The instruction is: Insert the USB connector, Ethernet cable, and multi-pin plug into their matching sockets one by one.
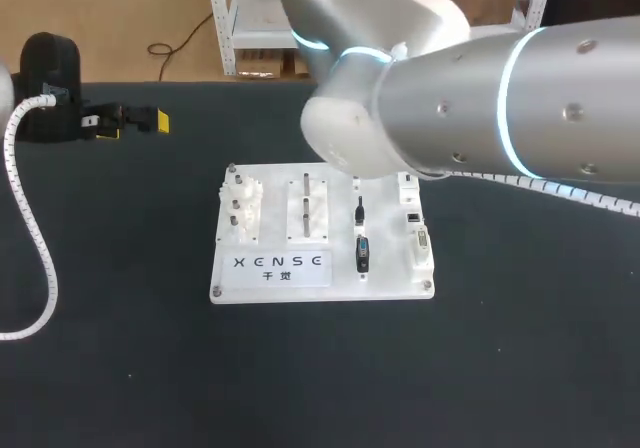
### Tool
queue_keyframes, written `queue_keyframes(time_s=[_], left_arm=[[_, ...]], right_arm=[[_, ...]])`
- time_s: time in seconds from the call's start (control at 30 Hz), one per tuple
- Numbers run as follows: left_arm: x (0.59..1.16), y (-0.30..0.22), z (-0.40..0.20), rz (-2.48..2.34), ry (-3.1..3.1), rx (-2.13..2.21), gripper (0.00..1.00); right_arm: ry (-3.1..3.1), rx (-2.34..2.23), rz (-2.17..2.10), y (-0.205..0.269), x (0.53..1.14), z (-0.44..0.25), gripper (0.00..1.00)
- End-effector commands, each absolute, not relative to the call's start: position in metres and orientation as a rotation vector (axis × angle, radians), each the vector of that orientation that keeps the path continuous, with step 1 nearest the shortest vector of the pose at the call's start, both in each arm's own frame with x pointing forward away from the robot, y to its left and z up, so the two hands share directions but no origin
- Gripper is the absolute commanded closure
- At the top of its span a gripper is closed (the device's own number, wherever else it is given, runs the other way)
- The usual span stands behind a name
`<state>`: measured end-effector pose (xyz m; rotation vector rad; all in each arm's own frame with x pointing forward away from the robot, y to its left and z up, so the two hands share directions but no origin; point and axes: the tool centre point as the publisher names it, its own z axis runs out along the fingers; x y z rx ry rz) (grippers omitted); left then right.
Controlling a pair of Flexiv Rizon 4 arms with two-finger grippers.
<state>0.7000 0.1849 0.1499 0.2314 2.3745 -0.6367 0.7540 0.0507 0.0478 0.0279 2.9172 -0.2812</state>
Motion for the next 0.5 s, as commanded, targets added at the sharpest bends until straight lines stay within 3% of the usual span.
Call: queue_keyframes(time_s=[0.03,0.5], left_arm=[[0.7,0.185,0.15,-0.637,2.374,0.231,0.0],[0.7,0.185,0.15,-0.637,2.374,0.231,0.0]], right_arm=[[2.915,0.026,-0.239,0.049,0.746,0.047,0.0],[2.964,0.03,-0.155,0.051,0.731,0.034,0.0]])
